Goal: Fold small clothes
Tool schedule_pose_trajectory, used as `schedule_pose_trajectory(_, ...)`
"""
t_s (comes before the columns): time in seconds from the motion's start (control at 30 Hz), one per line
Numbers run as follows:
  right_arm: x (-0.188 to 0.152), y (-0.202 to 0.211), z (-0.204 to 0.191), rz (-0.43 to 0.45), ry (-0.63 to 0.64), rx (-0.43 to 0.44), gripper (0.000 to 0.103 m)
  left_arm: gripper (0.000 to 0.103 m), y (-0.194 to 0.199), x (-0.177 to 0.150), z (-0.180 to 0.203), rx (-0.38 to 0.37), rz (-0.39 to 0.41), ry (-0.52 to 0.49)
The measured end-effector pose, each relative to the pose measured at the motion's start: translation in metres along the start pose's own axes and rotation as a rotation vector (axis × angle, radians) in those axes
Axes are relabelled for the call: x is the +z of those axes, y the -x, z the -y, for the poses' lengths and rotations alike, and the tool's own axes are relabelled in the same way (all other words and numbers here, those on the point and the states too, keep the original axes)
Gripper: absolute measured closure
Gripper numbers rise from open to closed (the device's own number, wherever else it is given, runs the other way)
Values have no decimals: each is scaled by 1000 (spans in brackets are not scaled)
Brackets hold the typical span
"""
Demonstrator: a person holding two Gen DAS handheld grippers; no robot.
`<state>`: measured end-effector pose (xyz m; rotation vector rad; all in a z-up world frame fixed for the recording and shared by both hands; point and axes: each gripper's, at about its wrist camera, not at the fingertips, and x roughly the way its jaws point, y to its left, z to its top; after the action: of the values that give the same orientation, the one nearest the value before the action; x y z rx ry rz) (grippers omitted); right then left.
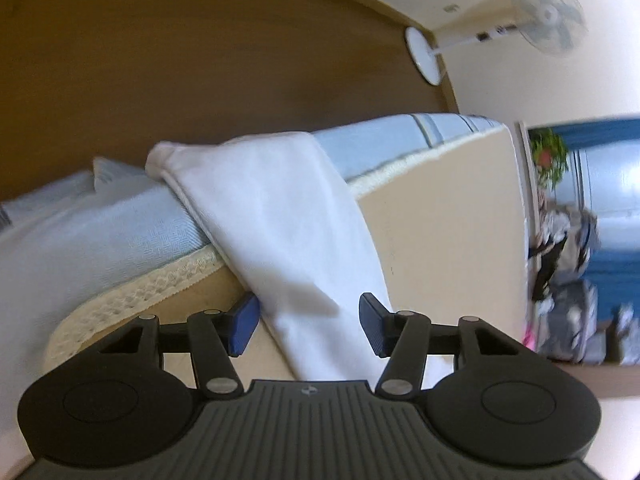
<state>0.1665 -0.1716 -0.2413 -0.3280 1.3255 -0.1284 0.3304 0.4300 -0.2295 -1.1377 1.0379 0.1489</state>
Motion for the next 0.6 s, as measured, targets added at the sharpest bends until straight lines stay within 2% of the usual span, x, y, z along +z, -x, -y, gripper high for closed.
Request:
schedule_pose_trajectory(0.1, 2, -2, -4, -18, 11, -6, 36, 29, 3, 2, -6, -72, -10, 54)
schedule_pose_trajectory(0.17, 4, -2, -6, -25, 13, -4, 36, 26, 5, 3, -15, -127, -24, 87)
schedule_pose_trajectory(0.23, 7, -8, -4, -33, 22, 6, 36, 28, 2, 11, -21, -150, -35, 135)
schedule_pose_trajectory(0.27, 7, -8, -8, -35, 27, 9, 36, 36, 5, 12, -21, -143, -22, 148)
schedule_pose_trajectory(0.3, 9, -9, -9, -35, 33, 9, 36, 75, 7, 15, -17, -102, 17, 138)
schedule_pose_trajectory(0.33, 10, -10, -10, -34, 35, 10, 36, 99, 11, 17, -8, -8, 67, 104)
schedule_pose_trajectory(0.37, 11, -10, -10, -31, 36, 13, 36, 98, 12, 18, -1, 64, 94, 92)
schedule_pose_trajectory(0.47, 12, -7, -9, -14, 33, 30, 36, 98, 29, 17, 16, 76, 181, 142)
schedule_pose_trajectory(0.53, 11, -7, -6, -5, 27, 37, 36, 98, 47, 10, 45, 82, 244, 78)
schedule_pose_trajectory(0.6, 9, -9, -2, -3, 17, 41, 36, 98, 64, -6, 91, 115, 304, -58)
